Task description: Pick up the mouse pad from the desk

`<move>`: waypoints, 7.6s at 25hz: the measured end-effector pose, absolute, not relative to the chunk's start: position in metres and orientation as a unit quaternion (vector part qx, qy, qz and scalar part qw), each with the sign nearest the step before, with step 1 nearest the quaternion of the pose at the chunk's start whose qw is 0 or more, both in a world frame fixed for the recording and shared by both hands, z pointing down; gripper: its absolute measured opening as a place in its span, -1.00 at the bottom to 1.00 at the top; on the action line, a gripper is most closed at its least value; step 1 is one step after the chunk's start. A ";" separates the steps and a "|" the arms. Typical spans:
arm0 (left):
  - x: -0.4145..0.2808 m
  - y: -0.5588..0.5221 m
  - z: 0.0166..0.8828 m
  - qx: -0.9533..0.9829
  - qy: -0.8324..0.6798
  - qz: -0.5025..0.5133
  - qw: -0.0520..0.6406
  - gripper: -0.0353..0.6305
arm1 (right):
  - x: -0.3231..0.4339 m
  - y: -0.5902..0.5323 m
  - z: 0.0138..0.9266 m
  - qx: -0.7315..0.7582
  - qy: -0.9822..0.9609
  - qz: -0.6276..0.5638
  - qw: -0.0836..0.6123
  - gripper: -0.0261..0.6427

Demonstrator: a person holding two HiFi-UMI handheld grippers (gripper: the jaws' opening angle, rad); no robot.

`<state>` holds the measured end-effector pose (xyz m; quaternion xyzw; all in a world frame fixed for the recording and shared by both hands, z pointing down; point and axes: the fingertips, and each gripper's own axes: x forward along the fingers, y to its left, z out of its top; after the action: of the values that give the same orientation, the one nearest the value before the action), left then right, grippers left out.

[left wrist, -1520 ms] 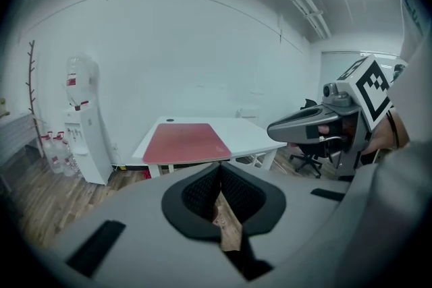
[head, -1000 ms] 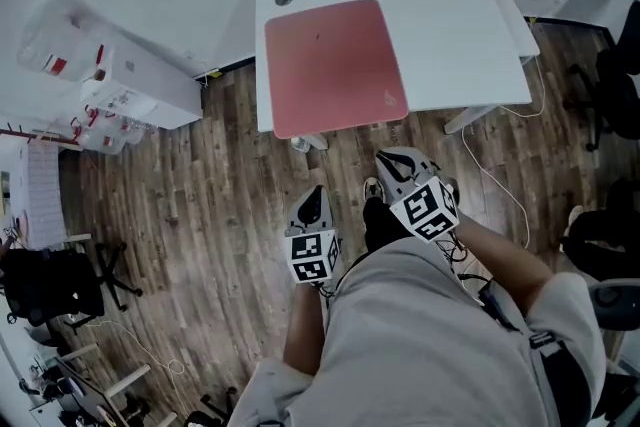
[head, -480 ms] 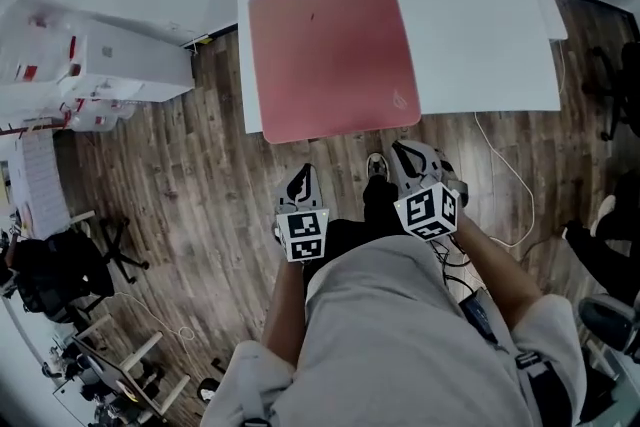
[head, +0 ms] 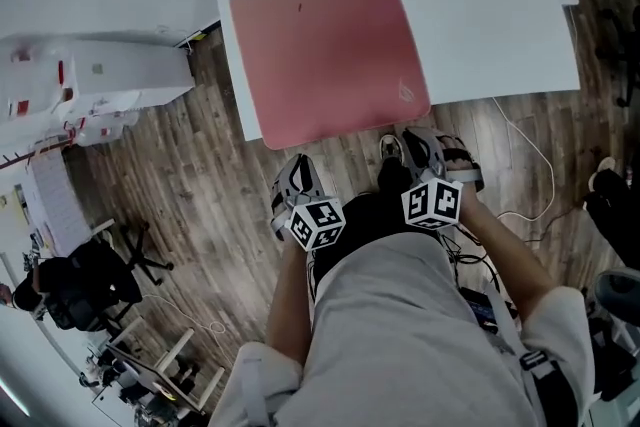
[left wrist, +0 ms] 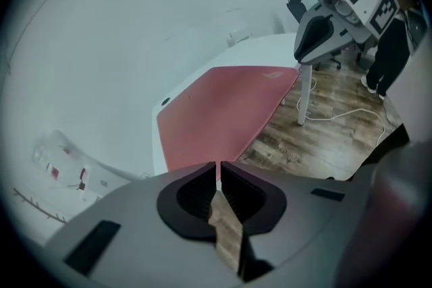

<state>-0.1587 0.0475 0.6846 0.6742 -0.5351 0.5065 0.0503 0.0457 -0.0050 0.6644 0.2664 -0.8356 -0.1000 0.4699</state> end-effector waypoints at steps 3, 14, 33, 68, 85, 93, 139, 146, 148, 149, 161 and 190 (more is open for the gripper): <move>-0.167 0.032 0.691 0.652 -0.519 0.553 -0.006 -0.83 | 0.043 -0.007 0.675 0.254 -0.824 -0.151 0.484 -0.76; -0.177 0.027 0.736 0.629 -0.432 0.640 -0.090 -0.19 | 0.047 -0.017 0.718 0.222 -0.777 -0.216 0.548 -0.37; -0.187 0.010 0.724 0.610 -0.465 0.632 -0.107 -0.48 | 0.040 -0.034 0.718 0.205 -0.764 -0.259 0.555 -0.39; -0.203 -0.090 0.713 0.612 -0.483 0.622 -0.072 -0.80 | 0.006 -0.127 0.693 0.226 -0.784 -0.226 0.533 -0.76; -0.217 -0.151 0.718 0.642 -0.493 0.587 -0.024 -0.80 | -0.009 -0.198 0.705 0.235 -0.773 -0.190 0.558 -0.76; -0.228 -0.201 0.714 0.656 -0.491 0.573 -0.030 -0.80 | -0.017 -0.246 0.697 0.256 -0.760 -0.186 0.568 -0.76; -0.247 -0.322 0.498 0.689 -0.671 0.270 0.046 -0.80 | -0.048 -0.365 0.472 0.458 -0.821 -0.097 0.327 -0.76; -0.240 -0.314 0.466 0.699 -0.680 0.218 0.045 -0.80 | -0.061 -0.354 0.436 0.463 -0.839 -0.087 0.272 -0.77; -0.242 -0.311 0.461 0.698 -0.683 0.209 0.047 -0.80 | -0.063 -0.351 0.430 0.461 -0.841 -0.092 0.266 -0.77; -0.242 -0.309 0.458 0.697 -0.685 0.206 0.047 -0.80 | -0.064 -0.349 0.427 0.461 -0.842 -0.093 0.263 -0.77; -0.233 -0.299 0.404 0.706 -0.690 0.155 0.026 -0.80 | -0.066 -0.335 0.385 0.466 -0.854 -0.091 0.211 -0.77; -0.202 -0.284 0.255 0.711 -0.694 0.068 -0.089 -0.80 | -0.047 -0.315 0.259 0.459 -0.874 -0.141 0.076 -0.77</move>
<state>-0.2018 -0.2843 0.2546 0.7112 -0.6940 0.0681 -0.0888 -0.0468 -0.3148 0.2586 0.4588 -0.8740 -0.1410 0.0756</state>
